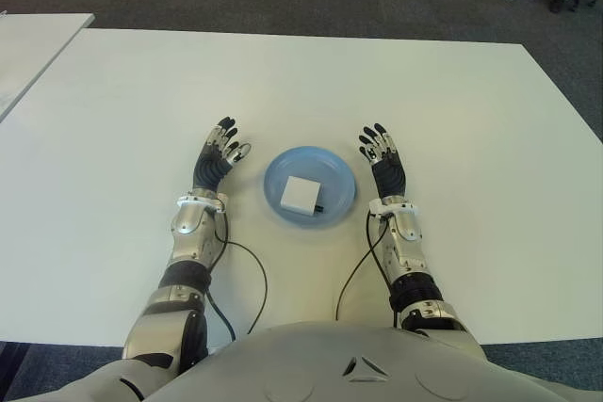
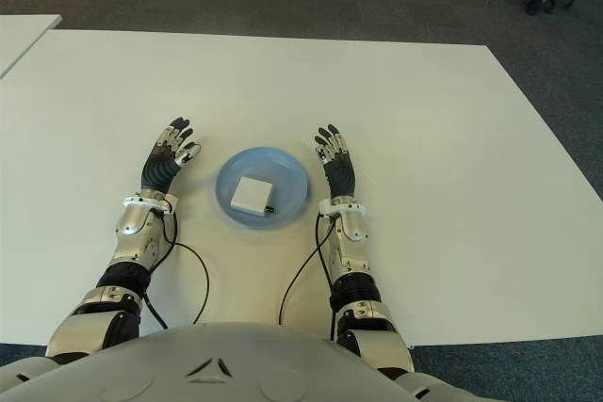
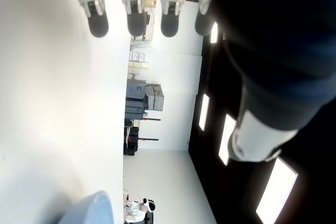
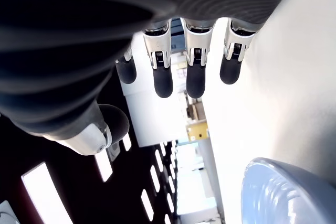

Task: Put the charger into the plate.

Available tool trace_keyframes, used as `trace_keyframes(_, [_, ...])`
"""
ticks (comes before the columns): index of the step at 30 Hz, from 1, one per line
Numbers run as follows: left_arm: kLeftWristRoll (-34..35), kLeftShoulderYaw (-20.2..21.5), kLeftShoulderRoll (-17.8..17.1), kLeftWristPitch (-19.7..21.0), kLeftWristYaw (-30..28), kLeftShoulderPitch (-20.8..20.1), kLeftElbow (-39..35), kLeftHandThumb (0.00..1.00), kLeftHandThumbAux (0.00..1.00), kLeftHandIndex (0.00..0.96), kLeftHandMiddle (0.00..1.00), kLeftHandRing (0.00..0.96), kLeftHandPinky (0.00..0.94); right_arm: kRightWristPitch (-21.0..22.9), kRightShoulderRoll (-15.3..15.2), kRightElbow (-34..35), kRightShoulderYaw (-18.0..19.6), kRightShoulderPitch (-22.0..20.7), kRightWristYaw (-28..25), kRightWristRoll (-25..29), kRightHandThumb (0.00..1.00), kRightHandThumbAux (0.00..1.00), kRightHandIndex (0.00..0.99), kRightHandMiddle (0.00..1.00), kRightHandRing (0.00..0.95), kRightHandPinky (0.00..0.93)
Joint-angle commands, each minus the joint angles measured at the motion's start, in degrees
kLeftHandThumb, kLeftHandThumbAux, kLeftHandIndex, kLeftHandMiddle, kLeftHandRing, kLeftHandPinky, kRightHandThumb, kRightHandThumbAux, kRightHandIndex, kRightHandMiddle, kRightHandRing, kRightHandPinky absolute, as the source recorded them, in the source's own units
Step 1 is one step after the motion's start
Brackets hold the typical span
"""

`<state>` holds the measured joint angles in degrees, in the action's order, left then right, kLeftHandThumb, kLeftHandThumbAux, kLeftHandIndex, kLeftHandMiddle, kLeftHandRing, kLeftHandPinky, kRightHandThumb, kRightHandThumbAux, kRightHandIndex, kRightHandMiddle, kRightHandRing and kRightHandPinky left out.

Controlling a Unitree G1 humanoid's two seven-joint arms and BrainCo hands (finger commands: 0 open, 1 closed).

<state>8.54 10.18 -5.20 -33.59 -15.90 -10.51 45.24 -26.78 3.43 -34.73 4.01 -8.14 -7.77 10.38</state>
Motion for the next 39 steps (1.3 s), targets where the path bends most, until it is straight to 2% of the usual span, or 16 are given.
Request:
trace_keyframes(1, [-2.37, -1.34, -0.72, 1.93, 1.17, 1.80, 1.01, 0.000, 0.663, 0.000, 0.007, 0.000, 0.000, 1.91, 1.22, -0.62, 0.26, 2.01, 0.33, 0.02, 0.000, 0.588, 0.088, 0.156, 0.128, 0.125])
trace_keyframes(23, [-7.68, -5.52, -1.97, 6.57, 4.05, 4.25, -4.37, 0.000, 0.560, 0.000, 0.000, 0.000, 0.000, 2.83, 0.77, 0.50, 0.04, 2.46, 0.50, -0.74, 0.000, 0.565, 0.081, 0.144, 0.122, 0.127])
trace_keyframes(39, [-9.83, -7.28, -1.82, 4.44, 6.48, 4.69, -4.56, 0.000, 0.539, 0.000, 0.000, 0.000, 0.000, 4.00, 0.84, -0.34, -0.14, 1.37, 0.25, -1.08, 0.000, 0.555, 0.086, 0.164, 0.137, 0.127])
